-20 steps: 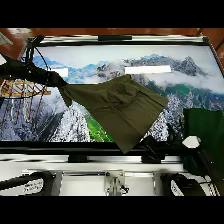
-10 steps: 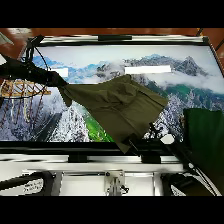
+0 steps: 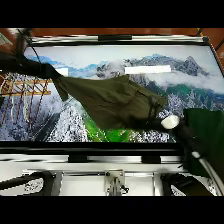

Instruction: Fold the shirts.

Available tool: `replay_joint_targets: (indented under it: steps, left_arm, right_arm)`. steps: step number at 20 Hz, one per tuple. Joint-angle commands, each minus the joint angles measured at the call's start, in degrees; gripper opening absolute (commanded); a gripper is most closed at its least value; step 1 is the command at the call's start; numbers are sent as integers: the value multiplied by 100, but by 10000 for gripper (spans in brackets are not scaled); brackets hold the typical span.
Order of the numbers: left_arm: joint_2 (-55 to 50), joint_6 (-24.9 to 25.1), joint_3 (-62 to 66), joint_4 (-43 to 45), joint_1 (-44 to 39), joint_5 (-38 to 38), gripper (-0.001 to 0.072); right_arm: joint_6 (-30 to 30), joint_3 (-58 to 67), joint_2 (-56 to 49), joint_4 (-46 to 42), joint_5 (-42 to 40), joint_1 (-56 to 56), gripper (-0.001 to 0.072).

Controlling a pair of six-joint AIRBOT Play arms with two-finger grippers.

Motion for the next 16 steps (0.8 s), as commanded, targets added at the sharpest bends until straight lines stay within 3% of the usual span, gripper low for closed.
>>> replay_joint_targets:
  steps: [1, 4, 6, 8, 12, 16]
  left_arm:
    - [192, -164, 1519, -391, 179, 413, 28]
    - [872, -396, 2629, -393, 313, 2068, 28]
    - [1733, -396, 2356, -391, 334, 3438, 29]
    - [2640, -393, 1858, -389, 334, 4124, 28]
    - [3681, -376, 1355, -321, 334, 3829, 29]
    - [3812, -393, 1353, 481, 334, 2446, 28]
  right_arm:
    - [173, 2096, 1034, -2382, 527, -765, 75]
    - [313, 4297, 1786, -2699, -79, -1412, 74]
    - [319, 5536, 1982, -2695, -131, -1519, 75]
    - [337, 6378, 2039, -2492, 46, -1519, 74]
    - [767, 6913, 2039, -2339, 933, -1519, 75]
    - [1051, 6913, 1781, -2973, 2603, -1519, 75]
